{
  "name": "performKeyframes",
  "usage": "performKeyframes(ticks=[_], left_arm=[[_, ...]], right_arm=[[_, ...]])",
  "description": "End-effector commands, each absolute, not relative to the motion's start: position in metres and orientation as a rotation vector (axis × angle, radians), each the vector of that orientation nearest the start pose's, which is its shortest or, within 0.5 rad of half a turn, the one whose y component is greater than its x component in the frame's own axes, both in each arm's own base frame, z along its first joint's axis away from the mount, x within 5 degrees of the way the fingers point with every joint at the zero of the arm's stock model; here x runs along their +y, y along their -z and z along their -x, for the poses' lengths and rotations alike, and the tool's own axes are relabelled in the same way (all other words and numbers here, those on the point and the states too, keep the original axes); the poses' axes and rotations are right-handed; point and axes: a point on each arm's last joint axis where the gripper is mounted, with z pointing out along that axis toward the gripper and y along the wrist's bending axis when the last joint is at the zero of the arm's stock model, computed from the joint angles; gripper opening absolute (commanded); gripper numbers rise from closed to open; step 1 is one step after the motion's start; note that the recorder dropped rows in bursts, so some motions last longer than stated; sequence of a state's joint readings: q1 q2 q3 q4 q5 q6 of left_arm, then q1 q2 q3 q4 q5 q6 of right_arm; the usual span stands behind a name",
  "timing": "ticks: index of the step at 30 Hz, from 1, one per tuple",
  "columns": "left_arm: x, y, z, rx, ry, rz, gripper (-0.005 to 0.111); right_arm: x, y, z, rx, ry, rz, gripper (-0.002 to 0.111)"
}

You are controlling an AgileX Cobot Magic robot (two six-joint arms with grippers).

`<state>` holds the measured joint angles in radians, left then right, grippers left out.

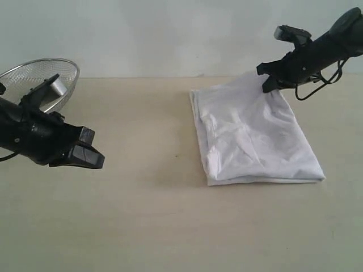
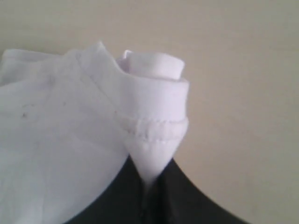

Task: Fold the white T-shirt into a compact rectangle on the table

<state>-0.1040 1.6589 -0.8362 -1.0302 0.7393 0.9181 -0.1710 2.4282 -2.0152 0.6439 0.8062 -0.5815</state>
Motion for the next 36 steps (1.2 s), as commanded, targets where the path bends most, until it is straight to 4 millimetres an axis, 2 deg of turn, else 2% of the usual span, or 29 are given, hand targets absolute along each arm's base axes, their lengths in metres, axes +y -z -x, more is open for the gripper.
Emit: performKeyframes(ticks=[1,7,12,13,15,20,21,22,23,24,26,27,30,32,34,35,36], left_arm=[[-0.084,-0.182,-0.283,2.635,0.894,-0.332,0.004],[-0.085,-0.183,-0.281,2.643,0.922,-0.341,0.004],[-0.085,-0.183,-0.281,2.648,0.933,-0.326,0.004],[-0.085,-0.183,-0.281,2.646,0.937,-0.321,0.004],[-0.085,-0.183,-0.282,2.637,0.934,-0.298,0.004],[-0.084,-0.183,-0.284,2.631,0.911,-0.287,0.004],[-0.084,-0.183,-0.284,2.631,0.911,-0.287,0.004],[-0.084,-0.183,-0.284,2.630,0.907,-0.285,0.004],[-0.084,-0.183,-0.284,2.629,0.902,-0.283,0.004],[-0.083,-0.183,-0.285,2.627,0.896,-0.280,0.004],[-0.083,-0.183,-0.285,2.624,0.890,-0.287,0.004],[-0.083,-0.183,-0.286,2.619,0.879,-0.291,0.004],[-0.081,-0.184,-0.289,2.600,0.837,-0.296,0.004],[-0.080,-0.186,-0.293,2.582,0.814,-0.294,0.004],[-0.080,-0.188,-0.295,2.563,0.795,-0.324,0.004],[-0.080,-0.189,-0.297,2.548,0.778,-0.342,0.004],[-0.079,-0.189,-0.299,2.528,0.745,-0.344,0.004]], right_arm=[[-0.061,-0.142,-0.542,2.474,-0.427,0.039,0.000],[-0.072,-0.130,-0.559,2.451,-0.355,0.002,0.000],[-0.094,-0.138,-0.567,2.381,-0.322,-0.056,0.000],[-0.104,-0.139,-0.568,2.348,-0.296,-0.086,0.000],[-0.109,-0.140,-0.567,2.342,-0.317,-0.109,0.000],[-0.106,-0.139,-0.565,2.354,-0.331,-0.016,0.001],[-0.105,-0.139,-0.565,2.360,-0.334,-0.003,0.005],[-0.104,-0.138,-0.564,2.370,-0.344,0.005,0.016],[-0.104,-0.138,-0.564,2.370,-0.344,0.005,0.028],[-0.104,-0.138,-0.564,2.371,-0.344,-0.005,0.048],[-0.105,-0.147,-0.563,2.368,-0.354,-0.026,0.066],[-0.104,-0.154,-0.561,2.385,-0.366,-0.022,0.070],[-0.103,-0.188,-0.550,2.453,-0.317,0.080,0.069],[-0.107,-0.210,-0.542,2.503,-0.229,0.115,0.065],[-0.114,-0.228,-0.532,2.563,-0.098,0.108,0.055],[-0.117,-0.238,-0.525,2.603,-0.063,0.055,0.044],[-0.118,-0.247,-0.519,2.630,-0.036,0.017,0.027]])
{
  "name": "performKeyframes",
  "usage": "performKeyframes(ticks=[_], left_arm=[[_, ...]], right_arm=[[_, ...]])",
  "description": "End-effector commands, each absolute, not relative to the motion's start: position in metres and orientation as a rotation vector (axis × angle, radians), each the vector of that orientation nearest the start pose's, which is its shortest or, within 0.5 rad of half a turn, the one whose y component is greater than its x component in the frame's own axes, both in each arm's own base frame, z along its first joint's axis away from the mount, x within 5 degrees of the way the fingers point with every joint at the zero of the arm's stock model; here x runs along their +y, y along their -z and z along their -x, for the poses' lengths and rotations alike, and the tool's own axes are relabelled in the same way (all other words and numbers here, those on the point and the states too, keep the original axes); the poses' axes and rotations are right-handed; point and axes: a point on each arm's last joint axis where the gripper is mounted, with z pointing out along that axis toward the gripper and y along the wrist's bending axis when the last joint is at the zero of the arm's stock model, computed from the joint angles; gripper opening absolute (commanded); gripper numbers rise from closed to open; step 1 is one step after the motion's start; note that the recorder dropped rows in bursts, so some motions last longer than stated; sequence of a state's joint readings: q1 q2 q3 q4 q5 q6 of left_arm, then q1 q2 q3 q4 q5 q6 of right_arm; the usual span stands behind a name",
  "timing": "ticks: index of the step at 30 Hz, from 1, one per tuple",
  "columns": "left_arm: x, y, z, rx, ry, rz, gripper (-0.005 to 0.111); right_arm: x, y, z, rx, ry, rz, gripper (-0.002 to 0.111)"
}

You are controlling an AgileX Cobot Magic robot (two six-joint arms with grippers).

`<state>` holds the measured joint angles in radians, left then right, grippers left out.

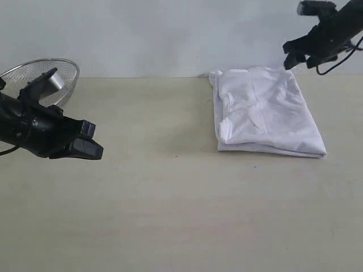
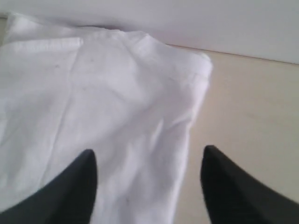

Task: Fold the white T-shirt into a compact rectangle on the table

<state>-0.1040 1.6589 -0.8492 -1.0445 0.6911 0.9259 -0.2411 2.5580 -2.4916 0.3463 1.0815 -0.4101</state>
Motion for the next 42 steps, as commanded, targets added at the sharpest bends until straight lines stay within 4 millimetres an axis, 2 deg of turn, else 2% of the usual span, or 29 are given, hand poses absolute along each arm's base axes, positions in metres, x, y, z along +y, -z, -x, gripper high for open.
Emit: performKeyframes(ticks=[1,2,4,8,10,13,17,19,23,24,26,30,36,42], left_arm=[[-0.077,-0.188,-0.301,2.516,0.717,-0.343,0.004],[-0.076,-0.187,-0.304,2.508,0.688,-0.328,0.004],[-0.074,-0.180,-0.309,2.506,0.654,-0.293,0.004],[-0.080,-0.168,-0.316,2.464,0.730,-0.309,0.004],[-0.083,-0.161,-0.319,2.453,0.731,-0.326,0.004],[-0.080,-0.155,-0.324,2.454,0.695,-0.225,0.004],[-0.077,-0.162,-0.334,2.411,0.626,-0.223,0.004],[-0.084,-0.167,-0.336,2.390,0.676,-0.252,0.004],[-0.105,-0.167,-0.324,2.398,0.728,-0.457,0.004],[-0.110,-0.166,-0.320,2.402,0.734,-0.459,0.004],[-0.116,-0.165,-0.309,2.404,0.757,-0.422,0.004],[-0.116,-0.167,-0.284,2.385,0.753,-0.502,0.004],[-0.112,-0.177,-0.272,2.363,0.733,-0.502,0.004],[-0.112,-0.179,-0.271,2.355,0.732,-0.503,0.004]], right_arm=[[-0.119,-0.256,-0.516,2.618,-0.003,0.015,0.007],[-0.120,-0.263,-0.513,2.613,0.013,-0.008,0.001],[-0.115,-0.279,-0.506,2.590,-0.071,-0.120,0.000],[-0.087,-0.309,-0.493,2.520,-0.311,-0.046,0.000],[-0.072,-0.324,-0.481,2.523,-0.319,-0.011,0.000],[-0.054,-0.344,-0.452,2.564,-0.235,0.051,0.000],[-0.032,-0.353,-0.402,2.633,-0.251,0.100,0.000],[-0.018,-0.350,-0.366,2.683,-0.287,0.120,0.000],[0.007,-0.342,-0.306,2.551,-0.255,0.141,0.000],[0.015,-0.332,-0.290,2.515,-0.253,0.148,0.000],[0.024,-0.328,-0.266,2.404,-0.248,0.149,0.000],[0.040,-0.301,-0.220,2.258,-0.242,0.188,0.000],[0.041,-0.263,-0.178,2.237,-0.242,0.206,0.000],[0.039,-0.258,-0.166,2.239,-0.248,0.204,0.000]])
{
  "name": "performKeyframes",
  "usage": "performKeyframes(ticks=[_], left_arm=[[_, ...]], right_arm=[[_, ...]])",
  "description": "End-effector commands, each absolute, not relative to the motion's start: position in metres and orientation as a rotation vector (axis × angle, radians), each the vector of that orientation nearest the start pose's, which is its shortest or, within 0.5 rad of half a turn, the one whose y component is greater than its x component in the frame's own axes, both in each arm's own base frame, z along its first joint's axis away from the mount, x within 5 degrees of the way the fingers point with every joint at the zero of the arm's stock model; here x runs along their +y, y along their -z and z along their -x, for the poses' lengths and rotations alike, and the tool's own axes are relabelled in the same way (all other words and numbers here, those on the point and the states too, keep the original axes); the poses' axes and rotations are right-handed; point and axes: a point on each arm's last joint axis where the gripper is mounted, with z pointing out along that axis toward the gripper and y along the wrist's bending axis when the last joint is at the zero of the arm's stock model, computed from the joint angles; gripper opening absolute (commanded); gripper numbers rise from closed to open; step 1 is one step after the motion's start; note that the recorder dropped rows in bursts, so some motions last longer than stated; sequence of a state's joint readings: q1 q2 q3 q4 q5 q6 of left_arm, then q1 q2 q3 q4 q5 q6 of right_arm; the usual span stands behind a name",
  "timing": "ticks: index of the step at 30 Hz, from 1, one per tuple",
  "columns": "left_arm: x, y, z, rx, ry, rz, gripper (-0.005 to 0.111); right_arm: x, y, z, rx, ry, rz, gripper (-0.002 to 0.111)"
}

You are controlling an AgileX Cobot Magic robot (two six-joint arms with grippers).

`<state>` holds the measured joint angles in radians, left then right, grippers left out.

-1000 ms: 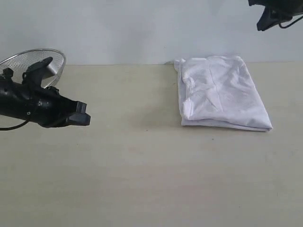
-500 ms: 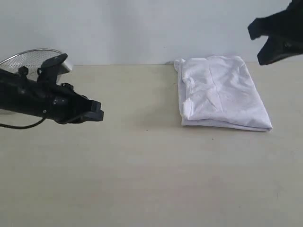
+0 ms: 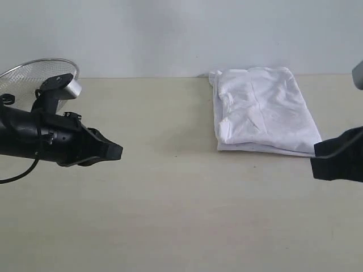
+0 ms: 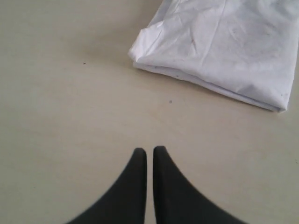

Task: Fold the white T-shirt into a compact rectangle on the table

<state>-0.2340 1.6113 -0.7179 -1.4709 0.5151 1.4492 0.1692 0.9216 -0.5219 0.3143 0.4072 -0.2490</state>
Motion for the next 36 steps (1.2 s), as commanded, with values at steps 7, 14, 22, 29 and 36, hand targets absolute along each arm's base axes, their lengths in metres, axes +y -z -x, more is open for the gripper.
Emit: performKeyframes(ticks=[7,14,22,29,36], left_arm=[[-0.112,-0.179,-0.271,2.355,0.732,-0.503,0.004],[-0.112,-0.179,-0.271,2.355,0.732,-0.503,0.004],[-0.112,-0.179,-0.271,2.355,0.732,-0.503,0.004],[-0.112,-0.179,-0.271,2.355,0.732,-0.503,0.004],[-0.112,-0.179,-0.271,2.355,0.731,-0.505,0.004]], right_arm=[[0.039,-0.259,-0.166,2.230,-0.247,0.202,0.000],[0.039,-0.259,-0.166,2.228,-0.242,0.206,0.000],[0.026,-0.298,-0.114,1.852,-0.168,0.223,0.000],[0.015,-0.254,-0.078,1.634,-0.159,0.137,0.000],[0.008,-0.211,-0.065,1.550,-0.209,-0.018,0.000]])
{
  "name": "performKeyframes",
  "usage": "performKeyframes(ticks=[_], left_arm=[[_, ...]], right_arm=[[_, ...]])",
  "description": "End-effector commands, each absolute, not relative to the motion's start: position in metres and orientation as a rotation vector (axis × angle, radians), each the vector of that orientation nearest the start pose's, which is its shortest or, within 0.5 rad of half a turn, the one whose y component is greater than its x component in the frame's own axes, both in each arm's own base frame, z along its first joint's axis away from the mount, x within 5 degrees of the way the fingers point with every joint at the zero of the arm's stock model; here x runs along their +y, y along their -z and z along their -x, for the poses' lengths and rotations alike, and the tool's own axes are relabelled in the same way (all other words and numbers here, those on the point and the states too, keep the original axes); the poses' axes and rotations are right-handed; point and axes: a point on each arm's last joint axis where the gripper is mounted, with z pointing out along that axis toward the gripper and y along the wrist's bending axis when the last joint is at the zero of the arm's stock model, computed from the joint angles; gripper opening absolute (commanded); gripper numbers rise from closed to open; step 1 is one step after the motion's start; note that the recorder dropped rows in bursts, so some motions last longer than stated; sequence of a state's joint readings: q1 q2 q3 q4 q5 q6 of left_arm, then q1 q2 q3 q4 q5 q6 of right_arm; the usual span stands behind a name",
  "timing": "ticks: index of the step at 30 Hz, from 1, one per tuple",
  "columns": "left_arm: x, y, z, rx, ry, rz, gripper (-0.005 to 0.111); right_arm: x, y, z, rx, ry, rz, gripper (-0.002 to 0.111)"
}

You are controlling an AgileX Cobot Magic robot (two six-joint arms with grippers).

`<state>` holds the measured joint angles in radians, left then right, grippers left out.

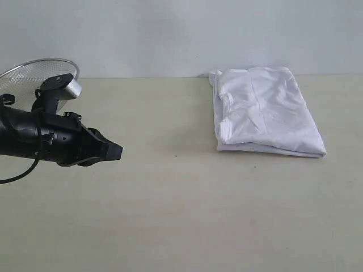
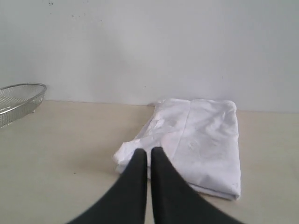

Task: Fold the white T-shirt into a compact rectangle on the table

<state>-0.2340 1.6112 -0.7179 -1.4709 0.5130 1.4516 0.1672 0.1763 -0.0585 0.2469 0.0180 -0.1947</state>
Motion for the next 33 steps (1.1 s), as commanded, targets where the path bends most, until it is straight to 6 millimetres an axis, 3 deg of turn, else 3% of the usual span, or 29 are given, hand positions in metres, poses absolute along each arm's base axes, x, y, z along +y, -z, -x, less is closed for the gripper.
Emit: performKeyframes(ticks=[1,10,21,33], left_arm=[[-0.112,-0.179,-0.271,2.355,0.731,-0.505,0.004],[-0.112,-0.179,-0.271,2.355,0.731,-0.505,0.004],[-0.112,-0.179,-0.271,2.355,0.731,-0.505,0.004],[-0.112,-0.179,-0.271,2.355,0.731,-0.505,0.004]], right_arm=[[0.007,-0.211,-0.063,1.537,-0.214,-0.042,0.000],[0.005,-0.203,-0.056,1.601,-0.184,-0.078,0.000],[0.010,-0.183,-0.053,1.822,-0.220,-0.042,0.000],[0.008,-0.183,-0.053,1.822,-0.162,-0.023,0.000]])
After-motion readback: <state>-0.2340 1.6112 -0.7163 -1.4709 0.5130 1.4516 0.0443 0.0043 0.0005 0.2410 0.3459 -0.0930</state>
